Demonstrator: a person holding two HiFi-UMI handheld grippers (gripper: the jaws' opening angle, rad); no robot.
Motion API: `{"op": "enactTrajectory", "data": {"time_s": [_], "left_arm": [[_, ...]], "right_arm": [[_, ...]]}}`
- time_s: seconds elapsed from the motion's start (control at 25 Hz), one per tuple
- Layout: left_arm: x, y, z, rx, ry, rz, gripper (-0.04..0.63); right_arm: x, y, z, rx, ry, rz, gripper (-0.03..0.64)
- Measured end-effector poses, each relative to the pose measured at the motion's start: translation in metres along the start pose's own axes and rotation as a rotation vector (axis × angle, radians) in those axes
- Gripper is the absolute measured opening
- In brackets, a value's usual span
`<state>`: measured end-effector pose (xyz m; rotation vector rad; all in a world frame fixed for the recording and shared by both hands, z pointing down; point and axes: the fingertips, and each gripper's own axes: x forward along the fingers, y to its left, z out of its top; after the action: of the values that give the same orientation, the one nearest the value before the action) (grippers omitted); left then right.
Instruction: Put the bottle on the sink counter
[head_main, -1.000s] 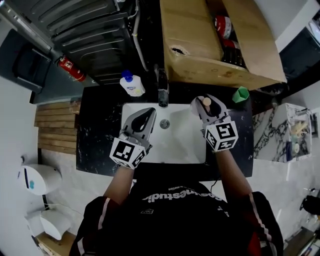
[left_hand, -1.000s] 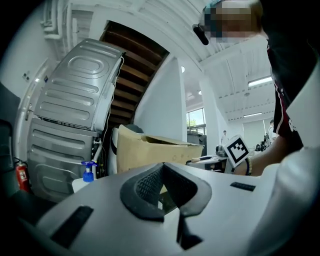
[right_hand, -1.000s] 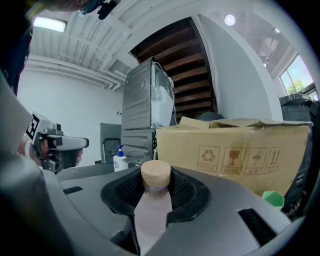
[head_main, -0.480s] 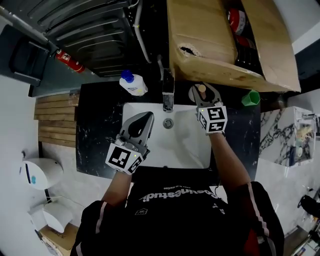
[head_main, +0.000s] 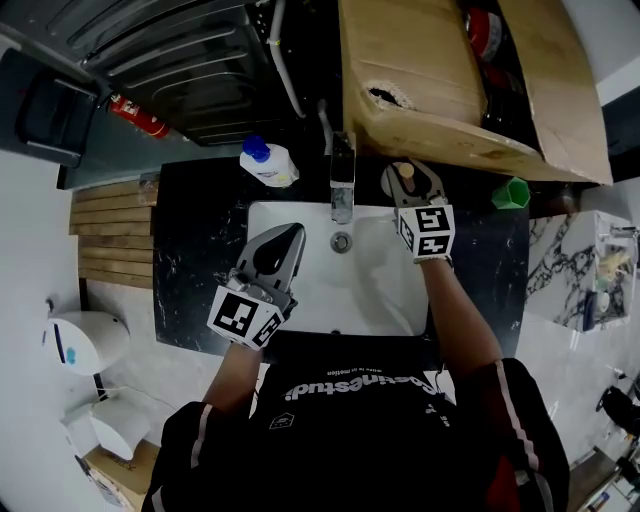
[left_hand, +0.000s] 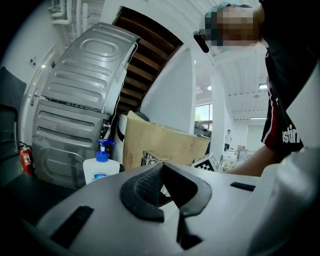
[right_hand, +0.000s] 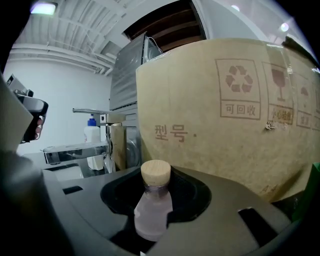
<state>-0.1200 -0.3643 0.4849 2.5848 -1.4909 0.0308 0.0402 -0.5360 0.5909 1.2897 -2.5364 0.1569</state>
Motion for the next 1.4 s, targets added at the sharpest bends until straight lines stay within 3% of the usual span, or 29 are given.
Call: {"op": "enactTrajectory", "data": {"time_s": [0.28,0.56,0.76,0.96,1.16,1.4], "left_arm": [[-0.006,-0.009,0.012,0.002,-0.009,-0.010,0.014],[-0.026,-0.021,0.037,0.029,-0.054,-0.016,0.014],[-0.048,-0.037,0.065,0.048,-0.100,-0.038,0.014],[-0.068,-0.052,0.095,0.066,-0.119,-0.079,0.014],[-0.077,-0.066,0.110,0.083,-0.094,-0.127,0.014],[-0.080,-0.084,0.111,0.087,-0.085,-0.164,0.014]], "right_arm": [[-0.014,0.003,0.007,0.040,0.027,0.015,0.189],[-0.086,0.015,0.074,0.051,-0.105,0.013,0.190],[-0.155,0.050,0.131,0.055,-0.199,0.081,0.086],[-0.215,0.101,0.173,0.164,-0.228,0.229,0.048],[-0.252,0.146,0.184,0.123,-0.203,0.305,0.043],[-0.266,0.163,0.174,0.075,-0.181,0.302,0.043]]}}
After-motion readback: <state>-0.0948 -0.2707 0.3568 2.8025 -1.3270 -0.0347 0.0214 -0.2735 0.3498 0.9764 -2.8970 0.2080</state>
